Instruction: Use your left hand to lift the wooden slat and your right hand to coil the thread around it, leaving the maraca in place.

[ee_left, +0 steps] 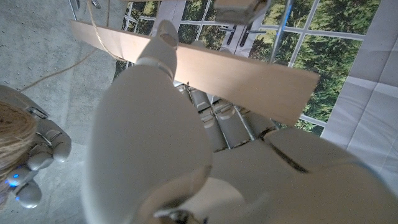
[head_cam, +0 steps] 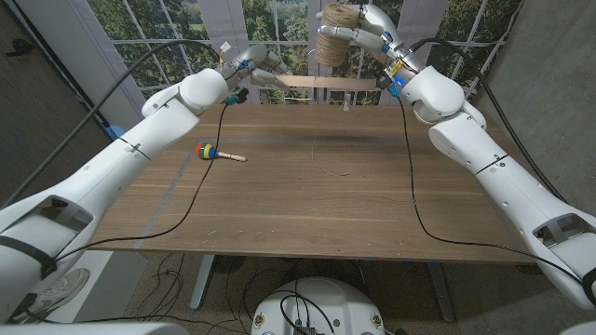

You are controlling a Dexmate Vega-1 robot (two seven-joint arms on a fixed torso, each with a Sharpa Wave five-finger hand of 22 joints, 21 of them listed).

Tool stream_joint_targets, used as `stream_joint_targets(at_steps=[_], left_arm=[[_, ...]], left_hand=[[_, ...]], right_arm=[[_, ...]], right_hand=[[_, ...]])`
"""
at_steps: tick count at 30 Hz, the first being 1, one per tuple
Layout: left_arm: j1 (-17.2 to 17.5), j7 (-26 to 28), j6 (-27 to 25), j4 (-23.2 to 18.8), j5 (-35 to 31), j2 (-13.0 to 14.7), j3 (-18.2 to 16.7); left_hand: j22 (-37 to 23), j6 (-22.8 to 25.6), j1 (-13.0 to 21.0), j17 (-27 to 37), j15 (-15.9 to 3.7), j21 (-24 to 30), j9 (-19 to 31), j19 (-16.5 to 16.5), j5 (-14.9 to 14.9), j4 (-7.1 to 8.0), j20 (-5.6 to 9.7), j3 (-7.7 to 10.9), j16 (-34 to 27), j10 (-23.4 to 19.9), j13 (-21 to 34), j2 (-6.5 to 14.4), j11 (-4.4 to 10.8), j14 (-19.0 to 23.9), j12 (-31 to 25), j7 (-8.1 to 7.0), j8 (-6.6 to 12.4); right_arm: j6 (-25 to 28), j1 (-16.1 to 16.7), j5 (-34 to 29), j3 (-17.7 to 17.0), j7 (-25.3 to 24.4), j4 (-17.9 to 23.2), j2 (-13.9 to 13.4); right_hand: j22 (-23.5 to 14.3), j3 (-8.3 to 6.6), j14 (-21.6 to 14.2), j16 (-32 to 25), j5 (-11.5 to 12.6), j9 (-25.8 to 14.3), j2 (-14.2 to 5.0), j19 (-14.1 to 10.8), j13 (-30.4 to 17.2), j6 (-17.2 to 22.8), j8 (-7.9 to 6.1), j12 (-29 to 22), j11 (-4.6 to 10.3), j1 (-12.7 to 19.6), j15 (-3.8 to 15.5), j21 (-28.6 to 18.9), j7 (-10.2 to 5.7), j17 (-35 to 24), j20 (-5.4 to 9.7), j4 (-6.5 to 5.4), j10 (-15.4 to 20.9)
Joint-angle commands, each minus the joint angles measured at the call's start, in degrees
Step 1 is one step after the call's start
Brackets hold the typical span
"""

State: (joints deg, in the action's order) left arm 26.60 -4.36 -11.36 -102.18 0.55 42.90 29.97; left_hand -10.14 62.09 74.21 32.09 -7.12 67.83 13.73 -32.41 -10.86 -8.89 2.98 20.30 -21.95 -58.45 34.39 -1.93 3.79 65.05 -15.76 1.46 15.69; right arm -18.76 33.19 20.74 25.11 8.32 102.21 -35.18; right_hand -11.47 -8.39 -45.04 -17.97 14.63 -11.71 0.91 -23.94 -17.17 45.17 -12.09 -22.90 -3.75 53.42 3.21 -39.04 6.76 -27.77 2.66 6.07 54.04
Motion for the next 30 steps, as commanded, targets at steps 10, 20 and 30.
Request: stream_joint_targets(at_steps=[10, 20, 30], left_arm=[[-0.23, 5.97, 0.76, 2.15, 0.28, -3.64, 0.75], [-1.41, 5.56, 0.32, 2.34, -0.24, -3.86, 1.49], [-2.93, 5.36, 0.26, 3.08, -0.94, -4.87, 2.45]], left_hand=[[-0.12, 0.95, 7.89, -0.04, -6.01, 0.42, 0.25, 0.25, -0.23, 0.23, 4.4, 0.28, 0.28, -0.77, 0.35, 8.34, 0.04, 6.23, 0.15, 0.15, 0.22], [-0.12, 0.92, 7.86, -0.04, -6.0, 0.65, 0.27, 0.4, -0.21, 0.27, 4.37, 0.29, 0.44, -0.79, 0.46, 8.37, 0.1, 6.39, 0.33, 0.28, 0.11], [-0.12, 0.84, 7.83, 0.05, -5.99, 0.83, 0.28, 0.5, -0.19, 0.3, 4.31, 0.29, 0.52, -0.75, 0.56, 8.39, 0.13, 6.45, 0.48, 0.24, 0.01]], right_arm=[[-3.52, 7.3, 2.63, 1.99, 3.42, 2.14, 0.08], [-3.81, 13.85, 5.46, 1.16, 3.19, 2.65, -1.78], [-2.04, 19.74, 8.45, 0.1, 2.05, 2.57, -3.8]], right_hand=[[-0.02, -3.31, -0.35, 0.12, 0.3, -0.19, -10.56, 0.35, -0.21, 18.79, -0.19, 0.09, 6.67, 11.18, 9.28, -0.64, -10.9, -0.37, 2.31, -3.37, 7.5], [0.0, -3.25, -0.48, 0.1, 0.29, -0.18, -10.55, 0.48, -0.2, 18.9, -0.21, 0.15, 6.44, 11.33, 9.36, -0.8, -10.77, -0.53, 2.19, -3.32, 7.66], [0.02, -3.21, -0.4, 0.25, 0.28, -0.17, -10.59, 0.65, -0.23, 18.93, -0.19, 0.23, 6.36, 11.42, 9.28, -0.94, -10.64, -0.58, 2.08, -3.35, 7.69]])
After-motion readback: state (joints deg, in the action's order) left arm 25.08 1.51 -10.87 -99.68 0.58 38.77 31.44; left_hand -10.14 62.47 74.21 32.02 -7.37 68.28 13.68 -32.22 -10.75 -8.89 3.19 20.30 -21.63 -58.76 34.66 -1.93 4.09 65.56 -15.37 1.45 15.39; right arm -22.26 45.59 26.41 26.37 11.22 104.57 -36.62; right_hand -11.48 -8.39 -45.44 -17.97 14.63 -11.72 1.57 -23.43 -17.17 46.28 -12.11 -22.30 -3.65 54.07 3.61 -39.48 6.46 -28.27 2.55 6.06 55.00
